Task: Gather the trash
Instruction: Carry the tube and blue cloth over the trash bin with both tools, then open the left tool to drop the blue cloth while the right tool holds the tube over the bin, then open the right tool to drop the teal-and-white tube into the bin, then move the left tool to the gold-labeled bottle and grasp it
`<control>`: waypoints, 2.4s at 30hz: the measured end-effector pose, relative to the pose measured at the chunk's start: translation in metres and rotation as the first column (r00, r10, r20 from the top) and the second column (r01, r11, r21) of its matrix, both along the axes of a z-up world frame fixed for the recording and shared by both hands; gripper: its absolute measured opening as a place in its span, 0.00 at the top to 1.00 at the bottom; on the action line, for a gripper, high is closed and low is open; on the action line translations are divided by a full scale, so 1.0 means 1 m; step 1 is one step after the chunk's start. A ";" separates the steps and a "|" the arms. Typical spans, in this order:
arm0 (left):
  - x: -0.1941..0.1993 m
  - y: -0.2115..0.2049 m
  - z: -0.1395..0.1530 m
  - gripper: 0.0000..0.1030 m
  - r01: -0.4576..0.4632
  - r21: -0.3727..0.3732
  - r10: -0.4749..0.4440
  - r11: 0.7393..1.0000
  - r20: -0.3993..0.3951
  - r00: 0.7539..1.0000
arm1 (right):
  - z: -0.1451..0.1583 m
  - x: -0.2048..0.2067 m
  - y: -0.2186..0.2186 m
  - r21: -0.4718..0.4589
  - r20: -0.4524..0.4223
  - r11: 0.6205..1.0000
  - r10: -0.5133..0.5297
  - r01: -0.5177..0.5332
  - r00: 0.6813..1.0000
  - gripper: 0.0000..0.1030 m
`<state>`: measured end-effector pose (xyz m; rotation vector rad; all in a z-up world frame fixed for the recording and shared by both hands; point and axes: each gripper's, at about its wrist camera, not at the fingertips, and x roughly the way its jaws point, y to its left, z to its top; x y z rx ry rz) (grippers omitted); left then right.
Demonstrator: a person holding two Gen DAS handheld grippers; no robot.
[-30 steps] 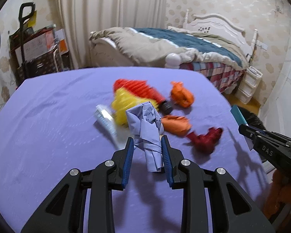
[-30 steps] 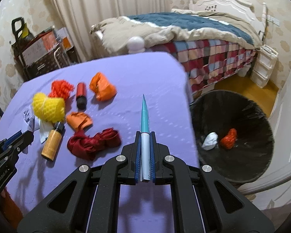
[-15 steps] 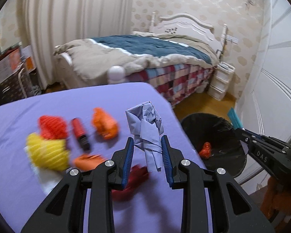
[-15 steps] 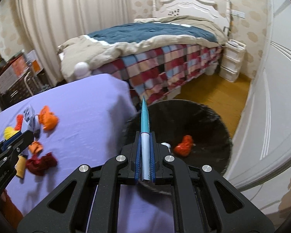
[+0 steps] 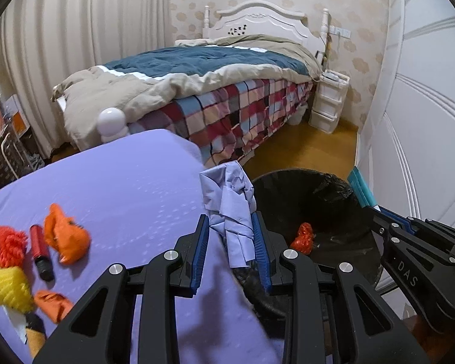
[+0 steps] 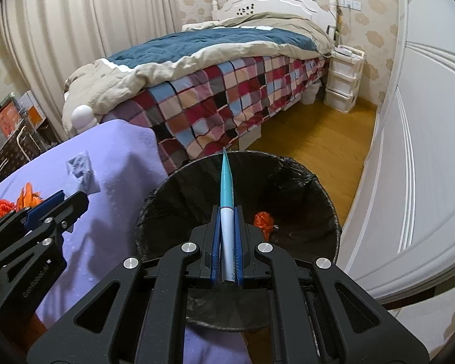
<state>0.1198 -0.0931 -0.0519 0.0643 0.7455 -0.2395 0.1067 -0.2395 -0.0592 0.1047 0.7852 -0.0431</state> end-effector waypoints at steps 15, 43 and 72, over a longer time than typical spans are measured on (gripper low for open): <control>0.017 -0.035 -0.009 0.71 0.029 0.060 -0.029 0.998 -0.003 1.000 | -0.013 0.013 -0.023 0.011 -0.015 0.999 -0.050 0.051 0.999 0.90; -0.028 0.037 0.008 0.27 -0.127 0.115 0.123 0.985 0.044 0.991 | -0.003 -0.021 0.024 -0.001 -0.004 1.000 -0.005 0.005 1.000 0.42; -0.105 0.194 -0.021 0.30 -0.388 0.106 0.397 0.916 -0.090 0.913 | -0.004 -0.068 0.155 -0.015 -0.034 0.961 0.275 -0.275 0.961 0.41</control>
